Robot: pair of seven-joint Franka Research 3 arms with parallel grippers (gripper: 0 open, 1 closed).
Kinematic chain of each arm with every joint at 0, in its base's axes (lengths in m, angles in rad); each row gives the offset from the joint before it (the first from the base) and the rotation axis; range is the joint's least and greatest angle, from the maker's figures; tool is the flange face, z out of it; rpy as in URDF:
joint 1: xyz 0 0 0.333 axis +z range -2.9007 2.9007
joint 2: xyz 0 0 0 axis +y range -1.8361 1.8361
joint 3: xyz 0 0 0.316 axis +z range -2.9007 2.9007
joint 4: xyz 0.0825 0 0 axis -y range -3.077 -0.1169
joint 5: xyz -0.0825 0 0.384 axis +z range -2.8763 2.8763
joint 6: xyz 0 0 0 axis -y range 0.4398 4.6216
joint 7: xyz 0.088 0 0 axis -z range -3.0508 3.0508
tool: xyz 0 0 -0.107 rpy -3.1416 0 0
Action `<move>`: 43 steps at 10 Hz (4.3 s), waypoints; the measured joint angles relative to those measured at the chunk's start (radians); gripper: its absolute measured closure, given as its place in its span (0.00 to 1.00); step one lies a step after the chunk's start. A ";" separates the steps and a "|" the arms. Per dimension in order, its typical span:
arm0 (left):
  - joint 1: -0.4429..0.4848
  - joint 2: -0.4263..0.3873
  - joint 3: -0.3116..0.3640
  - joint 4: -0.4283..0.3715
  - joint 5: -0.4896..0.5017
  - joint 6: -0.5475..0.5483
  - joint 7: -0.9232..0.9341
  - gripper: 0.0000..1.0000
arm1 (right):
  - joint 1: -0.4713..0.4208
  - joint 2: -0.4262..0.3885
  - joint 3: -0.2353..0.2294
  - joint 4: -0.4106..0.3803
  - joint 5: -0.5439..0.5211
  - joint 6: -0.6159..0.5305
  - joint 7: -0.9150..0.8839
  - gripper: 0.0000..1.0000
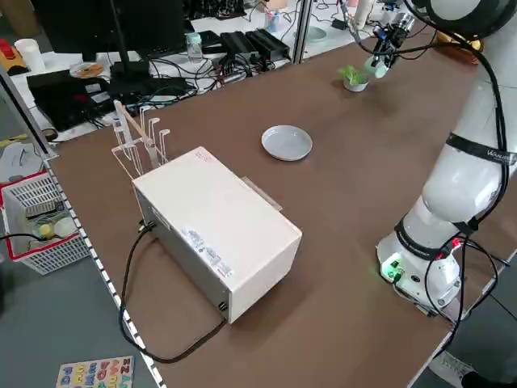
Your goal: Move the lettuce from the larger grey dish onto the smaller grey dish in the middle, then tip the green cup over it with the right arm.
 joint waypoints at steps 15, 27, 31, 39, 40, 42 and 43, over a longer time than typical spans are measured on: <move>-0.008 0.001 -0.006 -0.002 0.000 -0.021 0.000 0.00 | -0.502 -0.119 -0.014 -0.219 -0.027 -0.170 -2.086 0.31; 0.013 0.012 0.007 -0.001 0.000 0.026 -0.014 0.00 | -0.974 -0.005 0.089 -0.337 -0.028 -0.312 -2.876 0.31; 0.010 0.012 0.004 -0.001 0.007 0.026 -0.014 0.00 | -0.980 -0.001 0.089 -0.337 -0.028 -0.299 -2.874 0.07; 0.009 0.011 0.000 0.000 0.012 0.026 -0.015 0.00 | -1.041 -0.032 0.087 -0.177 -0.190 -0.298 -2.687 0.00; 0.009 0.011 0.000 0.001 0.012 0.026 -0.015 0.00 | -1.041 -0.059 0.093 -0.143 -0.219 -0.290 -2.585 0.00; 0.009 0.011 -0.001 0.001 0.012 0.026 -0.015 0.00 | -1.038 -0.107 0.144 -0.120 -0.279 -0.216 -2.377 0.00; 0.008 0.011 -0.001 0.001 0.012 0.026 -0.015 0.00 | -1.036 -0.123 0.195 -0.114 -0.334 -0.151 -2.239 0.00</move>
